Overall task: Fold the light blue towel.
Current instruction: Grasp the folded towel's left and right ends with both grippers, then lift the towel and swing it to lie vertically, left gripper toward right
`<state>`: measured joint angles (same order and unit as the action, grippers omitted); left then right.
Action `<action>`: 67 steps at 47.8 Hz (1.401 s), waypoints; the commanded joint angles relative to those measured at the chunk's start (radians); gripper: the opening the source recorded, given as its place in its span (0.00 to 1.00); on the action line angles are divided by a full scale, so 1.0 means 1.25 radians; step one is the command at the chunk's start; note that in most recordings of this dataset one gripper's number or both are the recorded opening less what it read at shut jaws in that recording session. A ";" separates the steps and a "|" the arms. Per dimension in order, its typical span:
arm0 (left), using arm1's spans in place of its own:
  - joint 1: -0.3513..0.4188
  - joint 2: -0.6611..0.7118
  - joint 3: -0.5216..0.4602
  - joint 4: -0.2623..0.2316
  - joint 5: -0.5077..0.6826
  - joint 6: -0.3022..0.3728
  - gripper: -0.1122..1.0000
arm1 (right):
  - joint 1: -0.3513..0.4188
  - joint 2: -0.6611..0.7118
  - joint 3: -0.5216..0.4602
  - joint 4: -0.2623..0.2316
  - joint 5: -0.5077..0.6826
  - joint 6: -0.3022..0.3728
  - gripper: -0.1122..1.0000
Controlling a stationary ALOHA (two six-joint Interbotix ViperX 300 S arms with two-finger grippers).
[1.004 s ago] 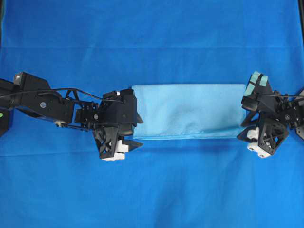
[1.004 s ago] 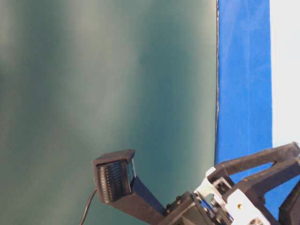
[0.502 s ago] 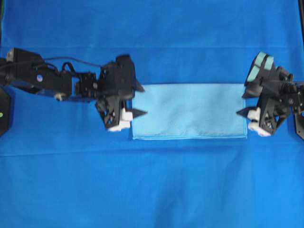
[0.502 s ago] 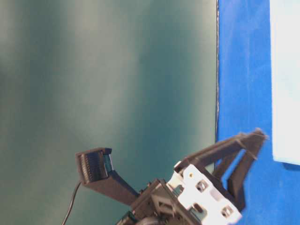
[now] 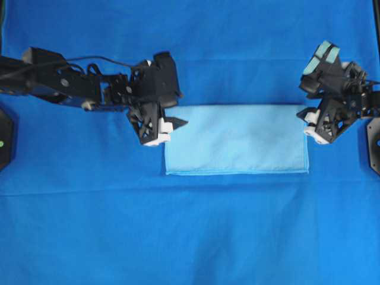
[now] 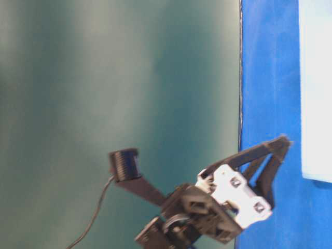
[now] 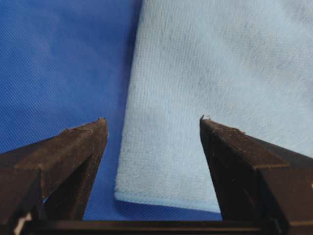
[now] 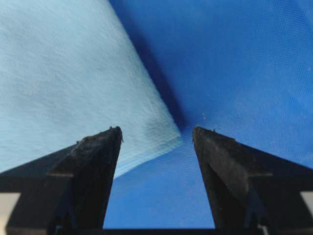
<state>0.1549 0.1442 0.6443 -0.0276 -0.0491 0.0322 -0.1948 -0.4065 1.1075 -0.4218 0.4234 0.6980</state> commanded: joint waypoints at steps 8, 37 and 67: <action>0.039 0.040 -0.013 0.001 -0.012 0.000 0.75 | -0.081 0.101 0.029 -0.007 -0.117 0.002 0.66; 0.031 0.070 -0.016 0.001 0.039 -0.001 0.11 | -0.090 0.124 0.029 -0.029 -0.172 -0.005 0.13; 0.020 -0.109 -0.088 0.001 0.236 -0.002 0.11 | -0.045 -0.171 -0.023 -0.025 0.065 -0.001 0.13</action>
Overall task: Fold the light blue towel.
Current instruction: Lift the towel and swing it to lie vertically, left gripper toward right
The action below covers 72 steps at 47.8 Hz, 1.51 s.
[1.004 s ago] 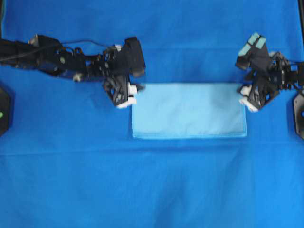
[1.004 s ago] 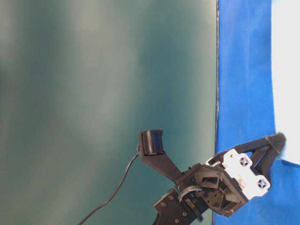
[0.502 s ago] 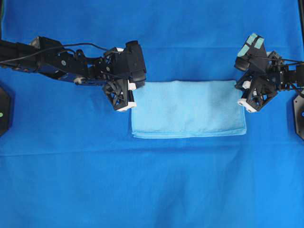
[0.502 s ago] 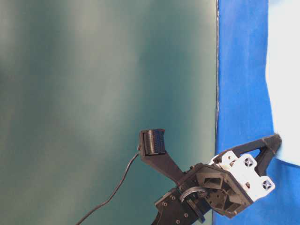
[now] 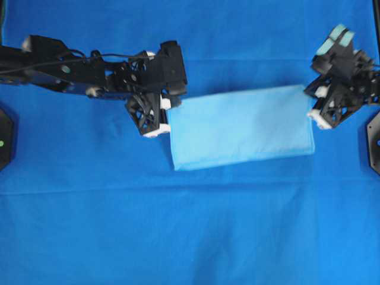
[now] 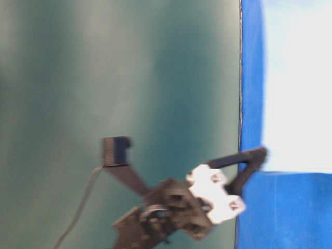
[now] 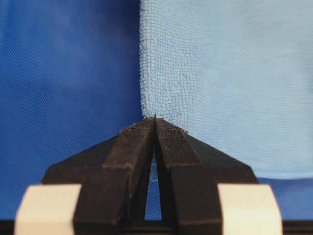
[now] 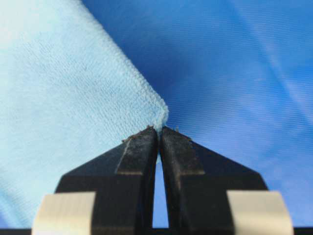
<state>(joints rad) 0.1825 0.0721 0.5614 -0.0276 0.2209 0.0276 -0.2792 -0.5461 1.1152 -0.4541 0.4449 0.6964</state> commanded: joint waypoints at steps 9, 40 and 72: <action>-0.002 -0.115 -0.036 0.001 0.054 0.004 0.11 | 0.075 -0.171 -0.047 0.002 0.126 0.009 0.13; -0.072 -0.113 -0.060 0.001 0.012 -0.009 0.11 | 0.037 -0.171 -0.070 -0.026 0.129 0.010 0.13; -0.229 0.079 -0.326 0.001 -0.055 0.009 0.11 | -0.146 0.123 -0.249 -0.131 -0.066 0.002 0.13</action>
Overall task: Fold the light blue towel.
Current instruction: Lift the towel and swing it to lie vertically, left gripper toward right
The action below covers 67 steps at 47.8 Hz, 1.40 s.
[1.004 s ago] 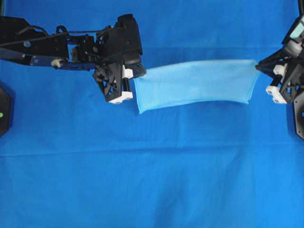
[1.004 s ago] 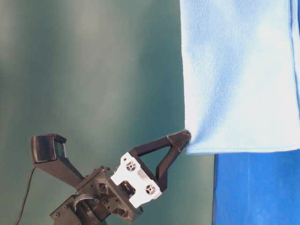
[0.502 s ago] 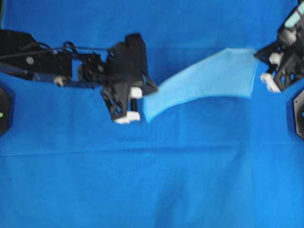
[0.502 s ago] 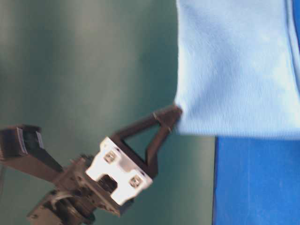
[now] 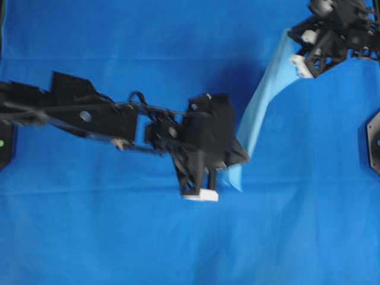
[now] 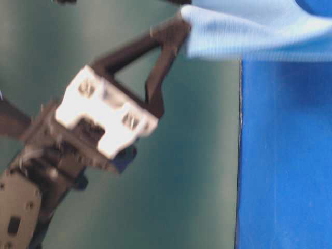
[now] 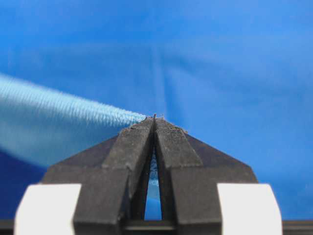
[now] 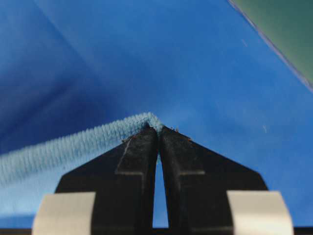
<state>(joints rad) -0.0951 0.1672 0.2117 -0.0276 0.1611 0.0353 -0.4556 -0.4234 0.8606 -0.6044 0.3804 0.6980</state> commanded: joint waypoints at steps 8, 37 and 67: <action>-0.020 0.037 -0.101 0.001 -0.006 0.016 0.11 | -0.005 0.086 -0.102 -0.032 -0.026 0.001 0.13; -0.022 0.114 -0.182 0.001 -0.079 0.034 0.11 | -0.009 0.044 -0.074 -0.040 0.001 0.001 0.13; -0.023 0.220 -0.249 0.001 -0.112 0.028 0.11 | -0.010 0.118 -0.069 -0.040 -0.016 -0.009 0.13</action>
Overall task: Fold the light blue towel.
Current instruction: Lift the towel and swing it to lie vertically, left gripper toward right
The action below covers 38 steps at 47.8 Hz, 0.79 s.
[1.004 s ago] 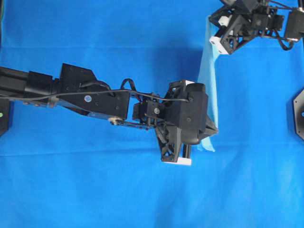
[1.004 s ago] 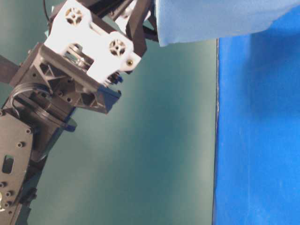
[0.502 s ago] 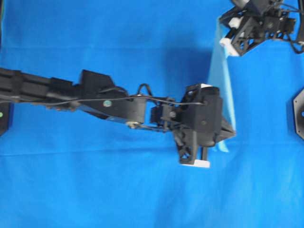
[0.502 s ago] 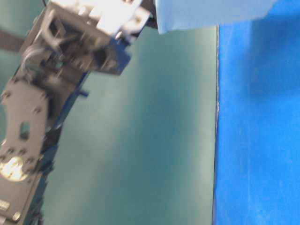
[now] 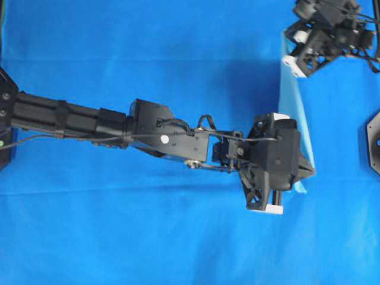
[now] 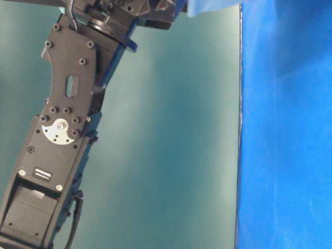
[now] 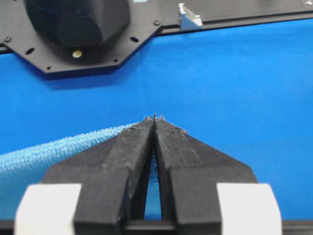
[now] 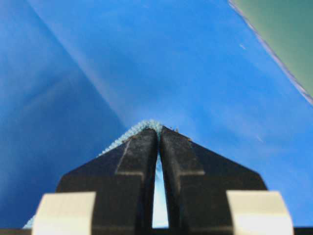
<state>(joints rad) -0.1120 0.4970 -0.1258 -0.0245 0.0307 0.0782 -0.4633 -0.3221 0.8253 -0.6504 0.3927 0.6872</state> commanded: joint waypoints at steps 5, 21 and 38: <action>-0.010 -0.072 0.098 -0.004 -0.021 -0.018 0.11 | 0.000 0.104 -0.076 -0.002 -0.075 0.000 0.13; -0.016 -0.175 0.366 -0.004 -0.151 -0.081 0.11 | 0.038 0.264 -0.195 -0.005 -0.162 0.000 0.13; -0.016 -0.185 0.441 -0.004 -0.183 -0.082 0.11 | 0.038 0.297 -0.210 -0.006 -0.182 0.000 0.13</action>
<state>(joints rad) -0.1258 0.2991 0.4326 -0.0276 -0.1856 -0.0230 -0.4142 0.0614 0.5844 -0.6535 0.1841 0.6872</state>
